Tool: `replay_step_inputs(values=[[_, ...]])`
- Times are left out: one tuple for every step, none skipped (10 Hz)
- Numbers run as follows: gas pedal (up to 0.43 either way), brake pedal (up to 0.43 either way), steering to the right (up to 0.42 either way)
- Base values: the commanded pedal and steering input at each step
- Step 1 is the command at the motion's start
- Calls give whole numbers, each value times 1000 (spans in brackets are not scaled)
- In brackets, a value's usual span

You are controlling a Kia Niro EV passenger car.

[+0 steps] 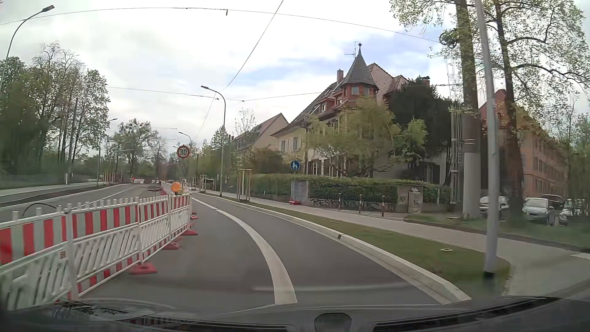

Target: Follow the waypoints while adhering to traffic rules and regulations

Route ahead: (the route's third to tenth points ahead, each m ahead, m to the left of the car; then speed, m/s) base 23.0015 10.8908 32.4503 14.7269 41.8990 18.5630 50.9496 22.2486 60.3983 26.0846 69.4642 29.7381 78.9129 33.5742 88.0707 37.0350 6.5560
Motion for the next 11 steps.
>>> replay_step_inputs(values=[[110,0,-101],[110,0,-94],[110,0,-89],[110,0,-88],[110,0,-88],[110,0,-87],[110,0,-86],[110,0,-84],[110,0,-84],[110,0,-84],[110,0,-83]])
